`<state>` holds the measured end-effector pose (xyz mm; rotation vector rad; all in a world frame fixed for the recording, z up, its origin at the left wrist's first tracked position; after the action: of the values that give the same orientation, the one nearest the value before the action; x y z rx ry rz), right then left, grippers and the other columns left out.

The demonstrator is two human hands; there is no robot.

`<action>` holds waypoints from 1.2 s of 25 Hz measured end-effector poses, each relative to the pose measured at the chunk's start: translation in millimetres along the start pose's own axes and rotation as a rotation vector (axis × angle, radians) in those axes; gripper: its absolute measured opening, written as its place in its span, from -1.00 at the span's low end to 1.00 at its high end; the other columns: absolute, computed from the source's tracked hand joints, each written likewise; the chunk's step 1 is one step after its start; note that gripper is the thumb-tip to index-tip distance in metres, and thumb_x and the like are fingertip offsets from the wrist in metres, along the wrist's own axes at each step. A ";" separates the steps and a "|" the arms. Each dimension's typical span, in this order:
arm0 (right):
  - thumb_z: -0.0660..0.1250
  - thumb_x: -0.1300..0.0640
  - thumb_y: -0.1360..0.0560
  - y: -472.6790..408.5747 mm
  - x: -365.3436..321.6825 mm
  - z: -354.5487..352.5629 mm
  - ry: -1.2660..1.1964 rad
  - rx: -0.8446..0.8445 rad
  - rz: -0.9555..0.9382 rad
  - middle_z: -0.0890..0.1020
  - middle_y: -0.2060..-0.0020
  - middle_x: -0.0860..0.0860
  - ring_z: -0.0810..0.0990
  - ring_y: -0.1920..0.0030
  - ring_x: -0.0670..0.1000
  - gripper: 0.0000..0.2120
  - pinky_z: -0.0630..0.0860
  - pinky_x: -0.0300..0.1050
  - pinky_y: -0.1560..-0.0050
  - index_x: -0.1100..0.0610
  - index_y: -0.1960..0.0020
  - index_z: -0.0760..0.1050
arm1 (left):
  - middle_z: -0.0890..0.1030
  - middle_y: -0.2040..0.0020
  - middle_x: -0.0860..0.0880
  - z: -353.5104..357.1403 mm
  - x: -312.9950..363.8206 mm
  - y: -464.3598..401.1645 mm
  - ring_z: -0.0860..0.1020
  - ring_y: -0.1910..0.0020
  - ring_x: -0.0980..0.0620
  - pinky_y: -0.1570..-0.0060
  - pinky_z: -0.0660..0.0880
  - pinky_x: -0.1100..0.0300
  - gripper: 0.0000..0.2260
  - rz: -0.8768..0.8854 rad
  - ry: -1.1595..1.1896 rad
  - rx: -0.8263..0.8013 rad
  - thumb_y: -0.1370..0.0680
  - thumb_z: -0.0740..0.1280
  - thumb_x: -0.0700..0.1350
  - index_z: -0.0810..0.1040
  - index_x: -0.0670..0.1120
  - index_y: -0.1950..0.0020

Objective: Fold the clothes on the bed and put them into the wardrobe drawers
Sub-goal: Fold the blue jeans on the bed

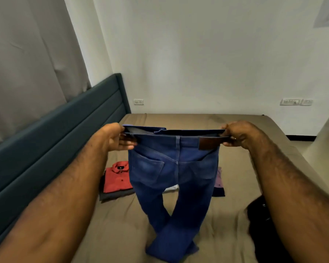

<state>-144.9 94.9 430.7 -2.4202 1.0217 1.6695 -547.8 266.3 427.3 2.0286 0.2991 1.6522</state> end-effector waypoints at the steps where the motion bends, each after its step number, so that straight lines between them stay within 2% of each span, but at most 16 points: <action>1: 0.32 0.45 -0.55 3.9 -4.5 -4.5 -0.058 -0.012 -0.036 0.65 0.10 0.15 0.62 0.20 0.07 -0.78 0.59 -0.11 0.35 0.17 0.06 0.62 | 0.72 -0.05 -0.26 4.3 8.6 1.5 0.70 -0.01 -0.22 -0.05 0.60 -0.18 -0.63 0.008 0.122 -0.005 -0.77 0.00 -0.07 0.57 -0.16 -0.20; 3: 0.34 0.40 -0.56 11.3 -19.6 -12.9 -0.054 -0.033 -0.135 0.67 0.12 0.14 0.62 0.23 0.06 -0.79 0.55 -0.10 0.35 0.13 -0.02 0.65 | 0.73 0.08 -0.19 10.8 31.9 5.3 0.66 0.03 -0.17 -0.10 0.56 -0.15 -0.68 0.062 0.350 0.020 -0.78 0.01 -0.08 0.54 -0.13 -0.11; 5: 0.48 0.24 -0.56 21.7 -37.2 -18.8 -0.069 -0.065 -0.206 0.69 0.20 0.13 0.64 0.24 0.07 -0.96 0.55 -0.12 0.35 0.15 0.00 0.67 | 0.69 0.23 -0.13 15.9 57.4 18.3 0.61 0.15 -0.07 0.05 0.58 -0.02 -0.78 0.137 0.453 0.048 -0.76 0.15 -0.14 0.54 -0.10 -0.02; 8: 0.61 -0.05 -0.44 30.2 -71.0 -39.9 -0.019 0.031 -0.265 0.73 0.27 0.13 0.72 0.27 0.08 -0.67 0.62 -0.11 0.34 0.22 0.10 0.67 | 0.59 0.19 -0.11 22.3 106.9 44.9 0.52 0.36 0.05 0.33 0.56 0.18 -0.90 0.292 0.259 0.049 -0.62 0.36 -0.29 0.56 -0.14 0.08; 11: 0.52 -0.20 -0.49 44.0 -102.4 -76.3 0.455 0.301 -0.289 0.72 0.26 0.12 0.73 0.21 0.15 -0.61 0.69 0.04 0.13 0.16 0.10 0.69 | 0.61 0.09 -0.20 4.4 155.1 71.6 0.55 0.33 -0.01 0.32 0.52 0.14 -0.84 0.527 0.000 0.207 -0.53 0.40 -0.37 0.57 -0.13 0.14; 12: 0.47 -0.22 -0.52 56.1 -112.2 -91.7 0.574 0.438 -0.269 0.71 0.24 0.11 0.70 0.18 0.17 -0.59 0.67 0.06 0.08 0.15 0.06 0.68 | 0.63 0.09 -0.21 -4.4 166.9 82.4 0.57 0.34 -0.03 0.33 0.55 0.13 -0.84 0.587 -0.098 0.285 -0.54 0.41 -0.35 0.59 -0.12 0.15; 14: 0.40 -0.08 -0.58 87.4 -139.7 -116.8 0.718 0.615 -0.292 0.65 0.15 0.12 0.62 0.13 0.19 -0.68 0.58 0.03 0.09 0.20 -0.01 0.61 | 0.66 0.14 -0.19 -12.0 190.2 107.0 0.60 0.42 -0.05 0.44 0.57 0.16 -0.88 0.662 -0.305 0.369 -0.59 0.36 -0.28 0.61 -0.11 0.11; 15: 0.40 0.03 -0.58 103.4 -155.9 -124.7 0.716 0.653 -0.308 0.63 0.12 0.13 0.58 0.13 0.18 -0.77 0.56 0.01 0.12 0.21 -0.04 0.59 | 0.67 0.19 -0.19 -14.4 199.7 120.8 0.60 0.47 -0.05 0.51 0.54 0.18 -0.88 0.665 -0.369 0.379 -0.63 0.31 -0.26 0.60 -0.12 0.05; 17: 0.34 0.19 -0.61 120.9 -171.7 -126.0 0.571 0.515 -0.311 0.67 0.08 0.17 0.61 0.23 0.11 -0.84 0.56 -0.10 0.32 0.23 -0.13 0.62 | 0.67 0.24 -0.21 -22.2 209.5 140.3 0.54 0.54 0.00 0.57 0.48 0.21 -0.84 0.600 -0.322 0.318 -0.67 0.20 -0.23 0.58 -0.17 -0.05; 19: 0.19 0.30 -0.66 132.7 -168.0 -127.8 -0.019 0.354 -0.260 0.69 0.06 0.21 0.66 0.39 0.02 -0.79 0.49 -0.22 0.52 0.23 -0.13 0.61 | 0.68 0.17 -0.19 -31.6 212.2 150.9 0.57 0.51 0.05 0.51 0.54 0.19 -0.81 0.535 -0.115 0.185 -0.68 0.16 -0.23 0.57 -0.17 -0.10; 21: 0.16 0.39 -0.66 156.0 -161.3 -113.4 -0.378 0.298 -0.291 0.64 -0.06 0.22 0.76 0.23 0.10 -0.77 0.63 -0.18 0.39 0.23 -0.08 0.58 | 0.67 0.00 -0.18 -57.0 209.5 168.8 0.73 0.29 -0.01 0.33 0.66 0.10 -0.84 0.536 0.068 -0.002 -0.67 0.16 -0.26 0.53 -0.19 -0.12; 23: 0.20 0.46 -0.62 180.1 -166.7 -102.3 -0.577 0.214 -0.384 0.62 -0.13 0.23 0.74 0.01 0.18 -0.75 0.72 -0.07 0.08 0.24 -0.08 0.59 | 0.66 -0.10 -0.18 -73.0 213.0 183.6 0.76 0.08 -0.09 0.10 0.71 0.03 -0.87 0.606 0.165 -0.183 -0.64 0.23 -0.32 0.54 -0.21 -0.14; 25: 0.26 0.53 -0.54 204.2 -177.7 -86.1 -0.547 0.181 -0.501 0.64 -0.09 0.20 0.71 -0.03 0.13 -0.68 0.68 -0.01 -0.10 0.18 -0.08 0.60 | 0.69 -0.12 -0.17 -89.9 214.3 200.7 0.74 -0.07 -0.10 -0.10 0.68 0.05 -0.76 0.750 0.052 -0.314 -0.59 0.34 -0.40 0.59 -0.21 -0.23; 26: 0.32 0.53 -0.50 218.5 -179.2 -79.8 -0.429 0.242 -0.547 0.65 -0.05 0.17 0.70 -0.02 0.11 -0.67 0.67 0.02 -0.13 0.15 -0.06 0.61 | 0.71 -0.11 -0.17 -103.2 211.5 211.1 0.73 -0.09 -0.11 -0.11 0.68 0.07 -0.69 0.816 -0.081 -0.297 -0.56 0.39 -0.43 0.61 -0.21 -0.28; 28: 0.49 0.39 -0.45 234.5 -183.8 -90.8 -0.127 0.521 -0.571 0.68 0.08 0.13 0.70 0.06 0.14 -0.81 0.70 0.11 -0.08 0.15 0.01 0.65 | 0.74 -0.01 -0.20 -119.4 215.3 221.7 0.75 0.06 -0.10 0.09 0.69 0.14 -0.72 0.916 -0.353 -0.070 -0.55 0.49 -0.34 0.64 -0.20 -0.25; 30: 0.56 0.24 -0.46 247.2 -184.6 -96.5 0.008 0.624 -0.511 0.67 0.15 0.14 0.68 0.17 0.16 -0.85 0.72 0.15 0.02 0.21 0.01 0.66 | 0.71 0.12 -0.11 -123.2 217.8 239.0 0.67 0.25 0.00 0.29 0.61 0.19 -0.80 0.976 -0.511 0.170 -0.57 0.54 -0.09 0.66 -0.14 -0.13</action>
<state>-234.0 -43.7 708.8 -2.0271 0.6922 0.9874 -648.1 195.3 750.7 2.8626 -0.8877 1.4859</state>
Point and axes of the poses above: each hand's wrist, its own y-axis away from the middle knuckle, its own z-axis out of the palm, x = y × z, the point moved 7 cm from there along -y, towards the middle knuckle
